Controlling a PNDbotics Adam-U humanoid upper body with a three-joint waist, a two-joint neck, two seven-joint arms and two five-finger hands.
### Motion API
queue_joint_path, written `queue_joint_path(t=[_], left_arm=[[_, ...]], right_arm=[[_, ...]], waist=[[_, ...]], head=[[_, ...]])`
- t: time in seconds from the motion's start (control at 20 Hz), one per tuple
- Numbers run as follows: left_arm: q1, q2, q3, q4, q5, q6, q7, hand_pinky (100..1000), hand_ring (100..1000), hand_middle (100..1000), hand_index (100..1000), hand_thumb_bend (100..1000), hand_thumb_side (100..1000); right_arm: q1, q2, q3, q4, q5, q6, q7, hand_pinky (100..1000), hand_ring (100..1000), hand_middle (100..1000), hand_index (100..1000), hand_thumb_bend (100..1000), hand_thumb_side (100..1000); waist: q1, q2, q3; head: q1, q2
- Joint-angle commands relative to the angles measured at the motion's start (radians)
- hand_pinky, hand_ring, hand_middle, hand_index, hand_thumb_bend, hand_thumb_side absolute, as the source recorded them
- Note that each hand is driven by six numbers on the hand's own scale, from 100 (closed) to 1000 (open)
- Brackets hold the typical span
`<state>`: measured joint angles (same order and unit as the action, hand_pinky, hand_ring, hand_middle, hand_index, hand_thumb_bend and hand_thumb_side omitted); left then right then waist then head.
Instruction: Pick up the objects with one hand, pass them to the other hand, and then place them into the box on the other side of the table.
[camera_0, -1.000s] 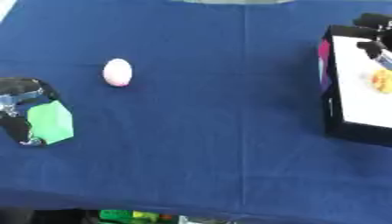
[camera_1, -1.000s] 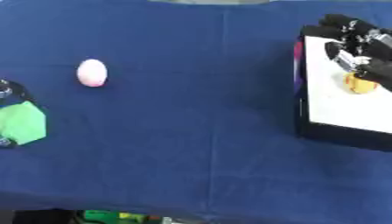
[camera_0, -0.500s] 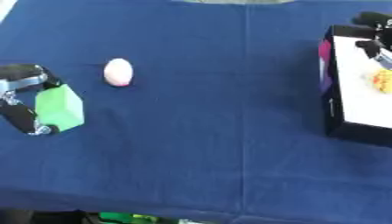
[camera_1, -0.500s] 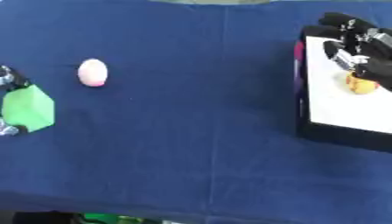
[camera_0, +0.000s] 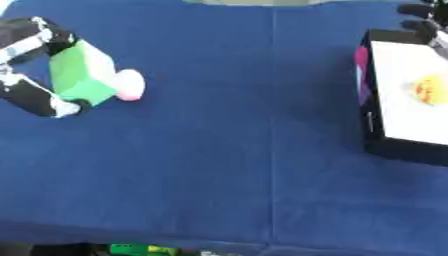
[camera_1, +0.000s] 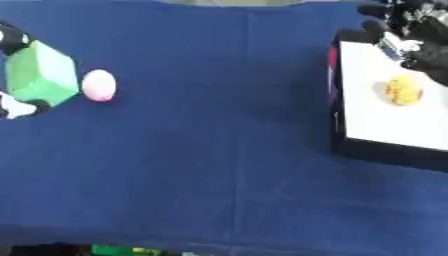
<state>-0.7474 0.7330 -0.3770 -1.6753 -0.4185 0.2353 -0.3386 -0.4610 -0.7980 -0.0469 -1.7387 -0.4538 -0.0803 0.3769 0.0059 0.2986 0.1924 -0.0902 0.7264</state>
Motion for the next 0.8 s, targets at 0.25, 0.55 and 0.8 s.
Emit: queue_joint_path(t=[0.25, 0.55, 0.8], left_arm=[[-0.047, -0.188, 0.032, 0.135, -0.137, -0.096, 0.144, 748, 605, 519, 637, 100, 100], [-0.038, -0.324, 0.048, 0.202, -0.289, -0.232, 0.271, 763, 603, 515, 632, 100, 100], [-0.027, -0.381, 0.048, 0.223, -0.341, -0.323, 0.355, 755, 593, 506, 625, 100, 100]], right_arm=[[-0.123, -0.043, 0.079, -0.065, 0.044, 0.020, 0.123, 1000, 1000, 1000, 1000, 100, 288], [-0.225, 0.009, 0.173, -0.049, 0.128, 0.032, 0.225, 1000, 1000, 1000, 1000, 100, 216], [-0.287, 0.054, 0.243, -0.001, 0.259, -0.060, 0.325, 1000, 1000, 1000, 1000, 100, 100]], waist=[[-0.006, -0.037, -0.003], [-0.010, -0.045, -0.006], [-0.010, -0.048, -0.007]], head=[[-0.013, -0.012], [-0.038, -0.006], [-0.065, -0.002]])
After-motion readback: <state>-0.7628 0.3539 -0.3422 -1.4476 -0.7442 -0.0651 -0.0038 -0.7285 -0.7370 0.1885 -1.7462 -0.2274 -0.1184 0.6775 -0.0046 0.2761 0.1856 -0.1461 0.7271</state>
